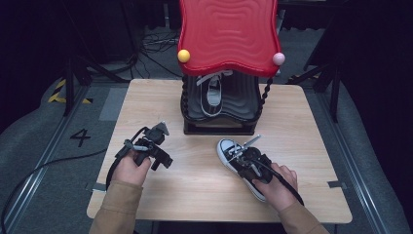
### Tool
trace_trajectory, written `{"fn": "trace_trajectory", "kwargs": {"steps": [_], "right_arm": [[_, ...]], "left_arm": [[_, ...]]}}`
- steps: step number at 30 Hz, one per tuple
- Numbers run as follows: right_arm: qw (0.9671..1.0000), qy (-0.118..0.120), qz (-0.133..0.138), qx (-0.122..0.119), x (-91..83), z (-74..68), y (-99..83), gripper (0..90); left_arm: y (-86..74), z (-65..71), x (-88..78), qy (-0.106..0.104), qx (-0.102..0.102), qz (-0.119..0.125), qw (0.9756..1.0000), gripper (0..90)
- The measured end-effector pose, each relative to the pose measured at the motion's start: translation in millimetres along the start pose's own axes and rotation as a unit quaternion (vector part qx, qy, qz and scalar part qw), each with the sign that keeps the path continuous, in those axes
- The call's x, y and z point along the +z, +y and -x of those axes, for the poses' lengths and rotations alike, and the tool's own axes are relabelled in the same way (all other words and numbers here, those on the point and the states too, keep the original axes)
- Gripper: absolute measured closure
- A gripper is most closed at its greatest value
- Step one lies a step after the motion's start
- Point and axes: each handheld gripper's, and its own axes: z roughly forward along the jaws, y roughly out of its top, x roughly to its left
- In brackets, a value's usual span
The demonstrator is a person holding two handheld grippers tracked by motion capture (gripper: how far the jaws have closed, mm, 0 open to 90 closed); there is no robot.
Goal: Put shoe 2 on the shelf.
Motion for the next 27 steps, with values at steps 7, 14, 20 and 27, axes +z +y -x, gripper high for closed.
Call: {"fn": "trace_trajectory", "kwargs": {"steps": [7, 14, 20, 27], "right_arm": [[0.9998, 0.015, 0.014, -0.006, -24.6, -2.9, 2.8, 83.8], [0.9995, 0.022, 0.022, -0.009, -47.7, -1.9, 9.1, 83.8], [0.9991, 0.024, 0.034, -0.006, -64.2, 4.0, 15.1, 83.7], [0.9986, 0.016, 0.051, -0.002, -84.0, 10.1, 20.2, 83.7]], "left_arm": [[-3.1, -4.7, -1.9, 0.0, -0.008, 0.003, 1.0, 17.2], [-3.1, -6.0, -0.5, -0.003, -0.008, 0.0, 1.0, 17.2], [-3.7, -7.7, -0.7, -0.004, -0.01, 0.001, 0.9999, 17.2], [-4.2, -9.6, -1.8, -0.005, -0.014, 0.003, 0.9999, 17.2]]}}
